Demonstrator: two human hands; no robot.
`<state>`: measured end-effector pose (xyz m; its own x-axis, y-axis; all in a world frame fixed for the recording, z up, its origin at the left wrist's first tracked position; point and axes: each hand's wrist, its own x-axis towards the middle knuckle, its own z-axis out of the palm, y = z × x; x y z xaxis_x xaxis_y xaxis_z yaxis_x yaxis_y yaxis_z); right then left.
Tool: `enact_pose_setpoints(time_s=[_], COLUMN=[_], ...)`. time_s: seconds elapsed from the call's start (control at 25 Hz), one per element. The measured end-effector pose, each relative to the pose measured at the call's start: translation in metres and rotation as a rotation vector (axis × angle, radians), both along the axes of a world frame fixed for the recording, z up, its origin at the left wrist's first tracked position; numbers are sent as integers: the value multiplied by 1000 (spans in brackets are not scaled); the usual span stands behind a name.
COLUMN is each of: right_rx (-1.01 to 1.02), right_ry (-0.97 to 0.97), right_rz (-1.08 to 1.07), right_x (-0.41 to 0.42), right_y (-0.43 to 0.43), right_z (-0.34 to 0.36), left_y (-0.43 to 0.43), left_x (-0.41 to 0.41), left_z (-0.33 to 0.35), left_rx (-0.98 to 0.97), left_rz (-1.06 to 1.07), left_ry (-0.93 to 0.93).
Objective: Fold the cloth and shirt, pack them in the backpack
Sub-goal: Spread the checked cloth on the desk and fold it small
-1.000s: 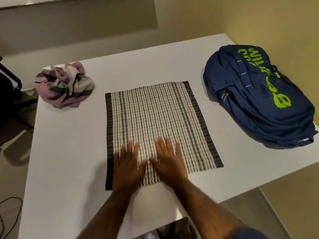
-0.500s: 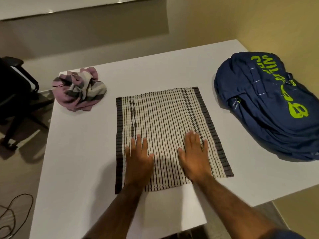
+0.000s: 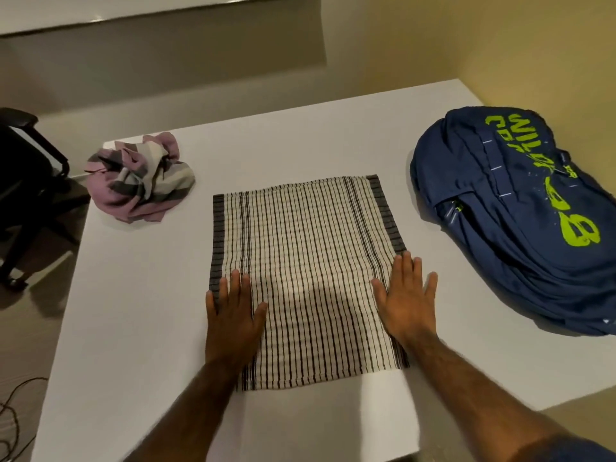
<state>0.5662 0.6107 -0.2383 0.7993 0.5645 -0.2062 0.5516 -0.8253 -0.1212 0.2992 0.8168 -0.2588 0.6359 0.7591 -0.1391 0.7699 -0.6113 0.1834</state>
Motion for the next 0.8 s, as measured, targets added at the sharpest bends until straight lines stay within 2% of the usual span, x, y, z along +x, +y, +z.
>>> enact_pose_setpoints(time_s=[0.08, 0.2, 0.32, 0.4, 0.6, 0.68, 0.76, 0.8], right_rx=[67, 212, 119, 142, 11, 89, 233, 240], right_ry=[-7, 32, 34, 23, -51, -15, 50, 67], right_rz=[25, 280, 505, 451, 40, -8, 147, 280], right_x=[-9, -48, -60, -33, 50, 49, 22, 3], right_y=[22, 75, 93, 83, 40, 61, 97, 113], right_z=[6, 9, -5, -12, -11, -3, 1, -1], left_y=[-8, -19, -15, 0, 43, 39, 27, 22], left_x=[34, 90, 99, 79, 36, 60, 102, 120], left_z=[8, 16, 7, -1, 6, 10, 10, 7], left_rx=[-3, -91, -84, -49, -25, 4, 4, -18], left_rz=[-40, -187, -226, -163, 226, 178, -13, -107], left_ry=[-37, -118, -69, -66, -39, -91, -143, -137])
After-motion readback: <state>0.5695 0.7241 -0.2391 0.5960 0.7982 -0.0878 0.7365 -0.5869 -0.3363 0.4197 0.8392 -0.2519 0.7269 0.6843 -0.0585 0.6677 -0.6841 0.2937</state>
